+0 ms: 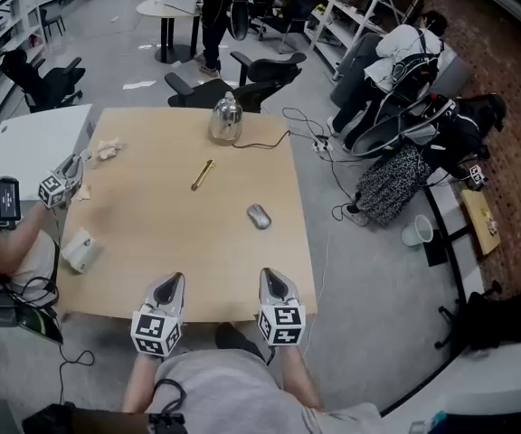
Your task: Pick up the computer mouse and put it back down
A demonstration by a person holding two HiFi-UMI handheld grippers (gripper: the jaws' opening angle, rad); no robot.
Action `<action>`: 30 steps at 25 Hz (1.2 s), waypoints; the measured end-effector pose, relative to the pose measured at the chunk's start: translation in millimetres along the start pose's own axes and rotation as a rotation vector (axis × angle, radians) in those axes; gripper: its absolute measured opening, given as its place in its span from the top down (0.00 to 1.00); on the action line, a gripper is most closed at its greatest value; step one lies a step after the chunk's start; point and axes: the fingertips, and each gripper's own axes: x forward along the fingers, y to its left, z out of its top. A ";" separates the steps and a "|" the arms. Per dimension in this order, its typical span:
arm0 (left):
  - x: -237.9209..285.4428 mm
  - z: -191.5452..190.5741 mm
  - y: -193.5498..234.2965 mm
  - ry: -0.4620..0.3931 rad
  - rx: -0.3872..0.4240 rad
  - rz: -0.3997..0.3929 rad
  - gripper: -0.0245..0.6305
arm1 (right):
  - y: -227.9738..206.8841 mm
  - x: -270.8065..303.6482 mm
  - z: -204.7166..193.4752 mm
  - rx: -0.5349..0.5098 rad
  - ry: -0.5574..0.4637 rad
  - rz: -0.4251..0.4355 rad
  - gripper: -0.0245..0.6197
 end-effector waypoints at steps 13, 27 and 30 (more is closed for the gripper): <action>0.0 3.5 -6.5 0.001 0.023 -0.018 0.93 | 3.9 -10.6 -7.9 0.017 -0.002 -0.001 0.95; 3.9 1.4 -3.0 0.008 0.018 -0.012 0.93 | 3.4 -2.7 -9.4 0.004 0.020 0.005 0.95; 5.6 1.7 -4.2 0.009 0.017 -0.012 0.93 | 1.4 -1.9 -8.1 0.002 0.020 0.007 0.95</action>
